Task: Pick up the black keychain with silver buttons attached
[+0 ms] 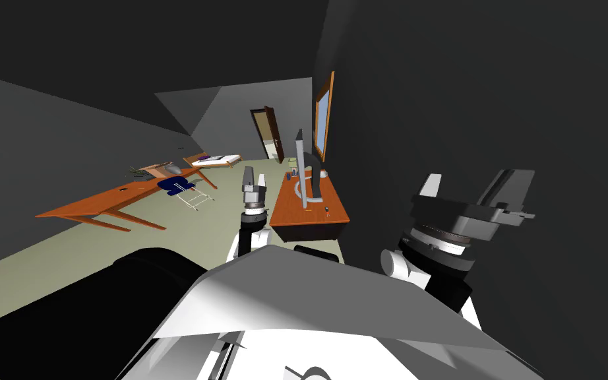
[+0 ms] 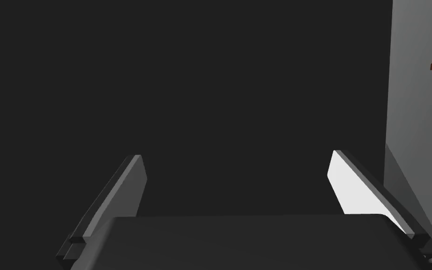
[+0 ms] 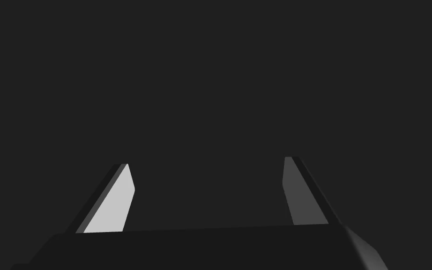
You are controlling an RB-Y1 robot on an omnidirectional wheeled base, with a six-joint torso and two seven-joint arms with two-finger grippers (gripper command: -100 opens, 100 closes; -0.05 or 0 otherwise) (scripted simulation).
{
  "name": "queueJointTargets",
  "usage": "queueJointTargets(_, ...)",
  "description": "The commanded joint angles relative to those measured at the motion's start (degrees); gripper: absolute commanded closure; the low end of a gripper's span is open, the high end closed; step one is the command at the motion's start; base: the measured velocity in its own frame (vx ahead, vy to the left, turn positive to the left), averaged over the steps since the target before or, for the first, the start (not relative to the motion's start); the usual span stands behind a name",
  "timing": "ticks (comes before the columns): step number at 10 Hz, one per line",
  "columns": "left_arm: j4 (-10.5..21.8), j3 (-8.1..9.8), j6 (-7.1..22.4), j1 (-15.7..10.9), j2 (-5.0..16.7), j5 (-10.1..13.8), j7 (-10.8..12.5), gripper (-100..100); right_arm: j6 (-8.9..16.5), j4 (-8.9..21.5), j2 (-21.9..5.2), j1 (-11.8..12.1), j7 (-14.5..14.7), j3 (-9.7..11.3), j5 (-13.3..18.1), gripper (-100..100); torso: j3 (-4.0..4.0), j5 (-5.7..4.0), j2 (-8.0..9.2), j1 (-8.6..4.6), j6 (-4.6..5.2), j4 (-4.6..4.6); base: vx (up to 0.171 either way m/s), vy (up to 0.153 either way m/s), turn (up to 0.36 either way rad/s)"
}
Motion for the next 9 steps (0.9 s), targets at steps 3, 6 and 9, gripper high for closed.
queueJointTargets(3,0.0,0.0,0.0,-0.01,0.0,0.0,0.0,0,0.35,3.14,-5.69,-0.74,-0.06,-0.31,-0.17,-100,0.1,-0.01,0.18,-0.06,-0.01,0.04,-0.051,-0.012,0.089)
queueJointTargets(6,0.0,0.0,0.0,-0.01,0.0,0.0,0.0,0,0.74,6.61,-10.23,-1.49,-0.24,-0.37,-0.27,-100,0.17,-0.02,0.29,-0.11,0.01,0.07,-0.079,-0.016,0.092)
queueJointTargets(9,0.0,0.0,0.0,-0.01,0.0,0.0,0.0,0,1.24,11.22,-14.65,-2.43,-0.62,-0.18,-0.31,-100,0.16,-0.02,0.26,-0.09,0.0,0.07,-0.073,-0.011,0.12)
